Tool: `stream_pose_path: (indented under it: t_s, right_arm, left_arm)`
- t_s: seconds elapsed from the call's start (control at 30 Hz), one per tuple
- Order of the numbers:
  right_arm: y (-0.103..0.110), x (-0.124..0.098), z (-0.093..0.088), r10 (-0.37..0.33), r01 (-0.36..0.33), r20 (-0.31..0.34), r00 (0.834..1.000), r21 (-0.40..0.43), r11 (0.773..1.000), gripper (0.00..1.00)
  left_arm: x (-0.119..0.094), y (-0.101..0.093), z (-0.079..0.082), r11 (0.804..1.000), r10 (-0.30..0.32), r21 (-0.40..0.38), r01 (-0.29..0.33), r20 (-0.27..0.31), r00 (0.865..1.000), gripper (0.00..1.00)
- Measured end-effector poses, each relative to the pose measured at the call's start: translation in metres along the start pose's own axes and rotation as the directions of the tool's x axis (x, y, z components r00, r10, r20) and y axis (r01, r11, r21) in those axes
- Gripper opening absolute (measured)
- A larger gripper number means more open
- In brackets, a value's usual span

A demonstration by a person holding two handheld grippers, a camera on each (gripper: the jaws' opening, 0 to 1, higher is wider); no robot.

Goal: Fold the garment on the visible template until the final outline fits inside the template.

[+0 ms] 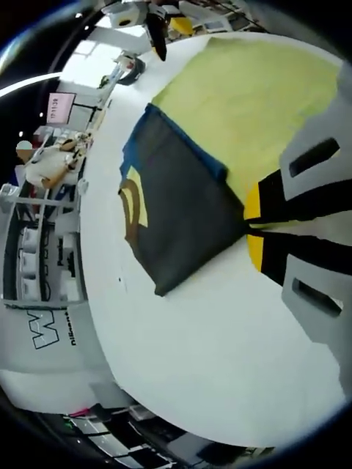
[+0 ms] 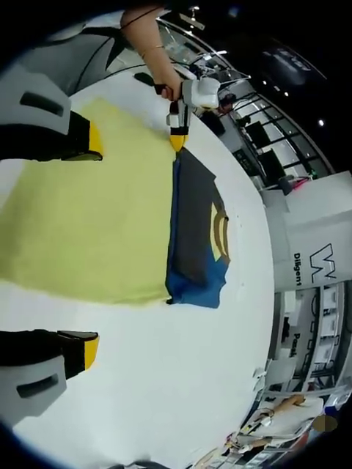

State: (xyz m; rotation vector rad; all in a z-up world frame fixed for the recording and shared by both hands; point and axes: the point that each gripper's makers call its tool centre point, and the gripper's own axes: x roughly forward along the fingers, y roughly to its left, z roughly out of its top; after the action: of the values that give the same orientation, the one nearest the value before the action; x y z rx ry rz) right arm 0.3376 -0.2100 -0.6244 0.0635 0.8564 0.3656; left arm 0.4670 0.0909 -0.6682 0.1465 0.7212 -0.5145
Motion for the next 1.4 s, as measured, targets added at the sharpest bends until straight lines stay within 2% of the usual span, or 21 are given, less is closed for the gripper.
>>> stream_pose_path:
  t_s: [0.47,0.53,0.63,1.2,1.33,1.4]
  right_arm:
    - [0.006,-0.003,-0.006,0.01,-0.01,-0.015,1.0,-0.005,1.0,0.95]
    - [0.009,-0.003,-0.007,0.015,-0.015,-0.017,1.0,-0.009,1.0,0.95]
    - [0.012,-0.003,-0.008,0.022,-0.022,-0.021,1.0,-0.013,1.0,0.95]
    - [0.024,-0.004,-0.01,0.041,-0.041,-0.025,0.999,-0.022,0.999,0.95]
    - [0.029,-0.004,-0.01,0.047,-0.048,-0.028,0.998,-0.026,0.998,0.95]
    - [0.032,-0.005,-0.009,0.051,-0.052,-0.023,0.998,-0.032,0.998,0.95]
  left_arm:
    - [-0.01,0.028,-0.01,1.0,0.018,-0.009,-0.018,-0.024,1.0,0.03]
    - [-0.016,0.042,-0.015,0.999,0.031,-0.03,-0.031,-0.027,0.999,0.03]
    - [-0.019,0.053,-0.016,0.995,0.029,-0.095,-0.032,-0.035,0.999,0.03]
    - [-0.04,0.083,-0.025,0.989,0.132,-0.064,-0.135,-0.062,0.989,0.04]
    - [-0.047,0.085,-0.023,0.987,0.132,-0.087,-0.135,-0.042,0.99,0.11]
    - [-0.051,0.081,-0.017,0.987,0.111,-0.113,-0.111,-0.007,0.994,0.19]
